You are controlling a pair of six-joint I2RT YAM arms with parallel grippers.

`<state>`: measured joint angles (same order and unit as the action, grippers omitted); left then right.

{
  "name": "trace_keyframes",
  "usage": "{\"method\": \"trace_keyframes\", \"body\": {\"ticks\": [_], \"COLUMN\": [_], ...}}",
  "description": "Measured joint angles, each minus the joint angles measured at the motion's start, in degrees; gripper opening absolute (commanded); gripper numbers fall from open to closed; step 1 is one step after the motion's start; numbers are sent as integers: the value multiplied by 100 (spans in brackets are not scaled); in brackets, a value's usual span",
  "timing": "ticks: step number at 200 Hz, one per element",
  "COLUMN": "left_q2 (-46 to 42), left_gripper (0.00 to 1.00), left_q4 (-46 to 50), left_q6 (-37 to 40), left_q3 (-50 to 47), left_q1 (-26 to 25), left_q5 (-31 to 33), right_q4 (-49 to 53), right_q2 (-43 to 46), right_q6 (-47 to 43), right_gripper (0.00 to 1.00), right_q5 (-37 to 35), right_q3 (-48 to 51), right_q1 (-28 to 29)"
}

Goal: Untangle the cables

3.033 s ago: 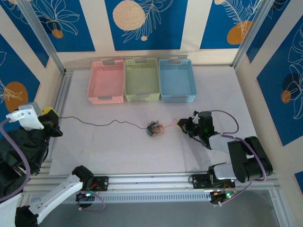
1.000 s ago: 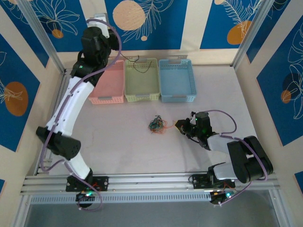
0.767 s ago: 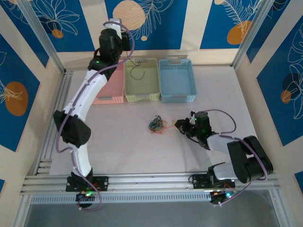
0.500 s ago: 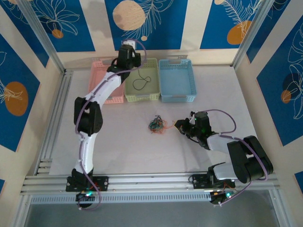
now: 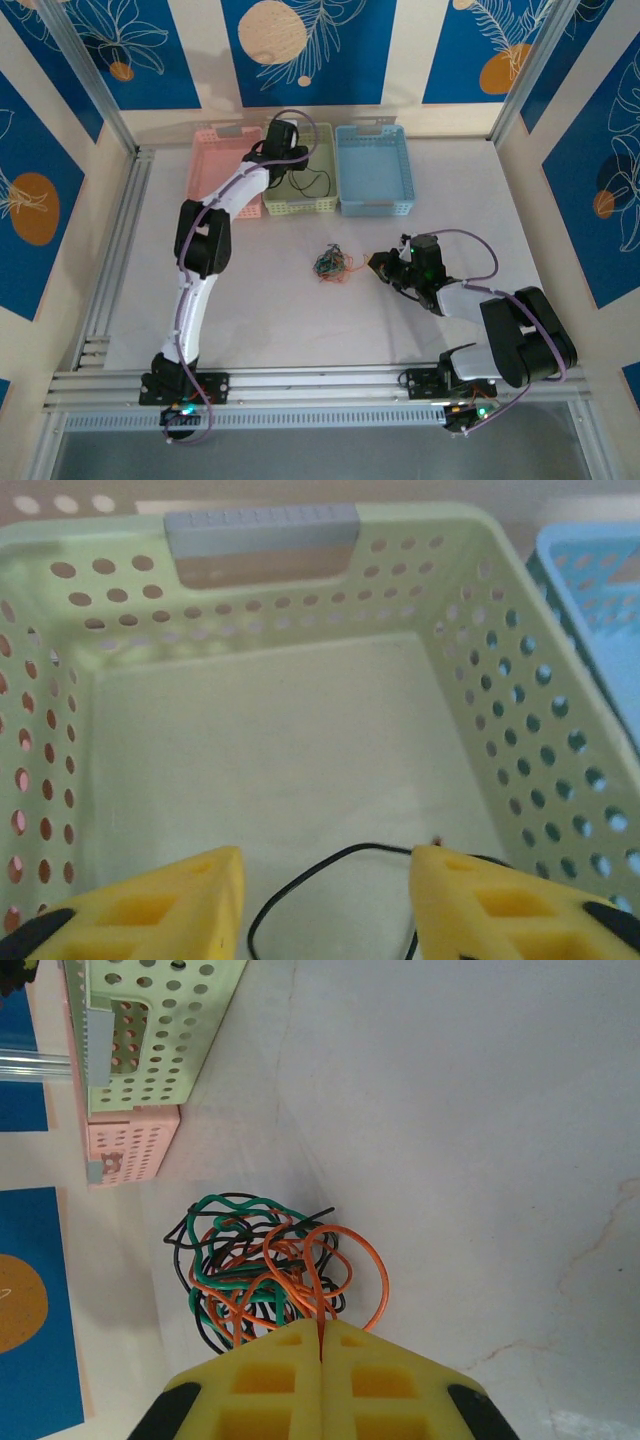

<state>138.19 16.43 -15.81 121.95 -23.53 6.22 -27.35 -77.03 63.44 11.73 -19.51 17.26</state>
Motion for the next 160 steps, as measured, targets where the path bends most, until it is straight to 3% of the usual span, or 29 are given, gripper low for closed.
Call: {"method": "trace_keyframes", "body": {"ticks": [13,48,115,160], "left_q2": [0,-374,-2059,-2361], "left_gripper": [59,81,81,77], "left_q4": [192,767,1292,1528], "left_q6": [17,247,339,400], "left_q3": [85,195,284,48], "left_q1": [0,4,44,35], "left_q5": [-70,-129,-155,-640], "right_q4": [0,39,85,116], "right_q2": [-4,-68,-155,-197], "right_q6": [0,-20,-28,-46], "right_gripper": [0,0,0,0], "right_q5": [2,4,7,24], "right_q3": [-2,-85,-116,-146], "right_q1": [0,0,15,44]}}
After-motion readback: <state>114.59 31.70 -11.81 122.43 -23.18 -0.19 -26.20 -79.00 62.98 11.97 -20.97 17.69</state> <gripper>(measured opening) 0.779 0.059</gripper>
